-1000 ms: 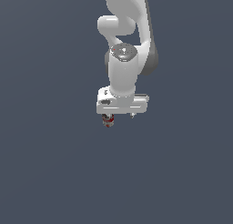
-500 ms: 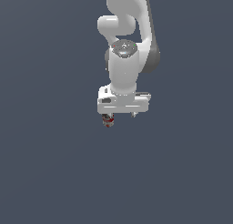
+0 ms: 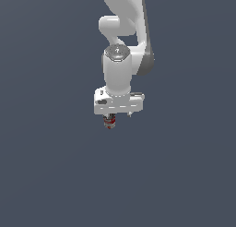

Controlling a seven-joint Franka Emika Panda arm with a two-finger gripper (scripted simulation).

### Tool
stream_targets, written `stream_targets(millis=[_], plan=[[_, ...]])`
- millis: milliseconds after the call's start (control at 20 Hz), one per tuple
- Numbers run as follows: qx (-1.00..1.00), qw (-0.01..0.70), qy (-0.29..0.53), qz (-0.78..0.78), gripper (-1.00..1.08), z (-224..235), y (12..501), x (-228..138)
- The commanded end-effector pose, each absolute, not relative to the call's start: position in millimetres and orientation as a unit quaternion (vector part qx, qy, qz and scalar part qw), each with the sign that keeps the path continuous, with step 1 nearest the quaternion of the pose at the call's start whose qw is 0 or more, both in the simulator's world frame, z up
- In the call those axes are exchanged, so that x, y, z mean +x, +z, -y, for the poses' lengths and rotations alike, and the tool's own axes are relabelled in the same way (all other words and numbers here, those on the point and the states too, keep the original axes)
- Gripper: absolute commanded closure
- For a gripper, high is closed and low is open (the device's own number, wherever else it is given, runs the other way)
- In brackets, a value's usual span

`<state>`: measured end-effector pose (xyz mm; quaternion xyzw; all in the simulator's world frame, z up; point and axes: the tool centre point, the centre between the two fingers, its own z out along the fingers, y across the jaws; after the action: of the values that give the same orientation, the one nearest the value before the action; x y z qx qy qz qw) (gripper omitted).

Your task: Pick up the object and move it to a goal position.

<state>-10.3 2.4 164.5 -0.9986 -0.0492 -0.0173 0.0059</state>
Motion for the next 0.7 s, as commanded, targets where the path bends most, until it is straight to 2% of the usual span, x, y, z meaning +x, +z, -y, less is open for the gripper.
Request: stream_targets(millis=[0, 650], plan=[[-0.998, 0.004, -0.014, 0.063, -0.92, 8, 157, -20], [-0.992, 0.000, -0.001, 0.123, -0.92, 45, 129, -62]])
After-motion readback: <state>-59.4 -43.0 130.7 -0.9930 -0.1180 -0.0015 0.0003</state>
